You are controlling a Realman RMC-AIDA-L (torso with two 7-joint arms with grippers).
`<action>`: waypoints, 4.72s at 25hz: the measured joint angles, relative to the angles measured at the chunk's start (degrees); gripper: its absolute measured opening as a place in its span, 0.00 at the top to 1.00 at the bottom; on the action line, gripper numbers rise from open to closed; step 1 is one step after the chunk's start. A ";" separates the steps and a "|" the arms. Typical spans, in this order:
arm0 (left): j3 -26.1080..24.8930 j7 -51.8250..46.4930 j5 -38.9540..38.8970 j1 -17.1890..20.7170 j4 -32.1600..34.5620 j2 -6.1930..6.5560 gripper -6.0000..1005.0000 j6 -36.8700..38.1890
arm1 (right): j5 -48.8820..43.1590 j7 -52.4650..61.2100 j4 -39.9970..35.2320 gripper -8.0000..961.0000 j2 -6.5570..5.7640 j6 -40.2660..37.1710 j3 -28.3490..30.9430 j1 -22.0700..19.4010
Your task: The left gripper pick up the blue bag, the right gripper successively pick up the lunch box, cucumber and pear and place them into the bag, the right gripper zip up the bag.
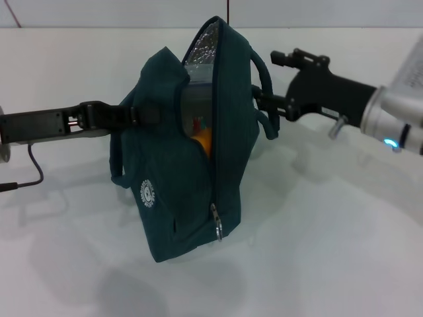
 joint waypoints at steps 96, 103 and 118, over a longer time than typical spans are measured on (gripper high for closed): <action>0.62 2.31 3.70 -3.76 -5.98 -0.61 0.94 -2.82 | -6.88 6.50 -36.27 0.24 -0.94 -7.92 -1.85 -36.34; 0.41 3.06 3.70 -3.42 -5.98 -0.82 0.94 -2.82 | -6.19 6.53 -32.29 0.24 -0.75 -24.86 5.14 -33.49; 0.26 3.14 3.29 -4.15 -5.98 -0.99 0.94 -2.90 | -17.11 20.53 8.05 0.24 -5.14 -61.19 6.88 -4.53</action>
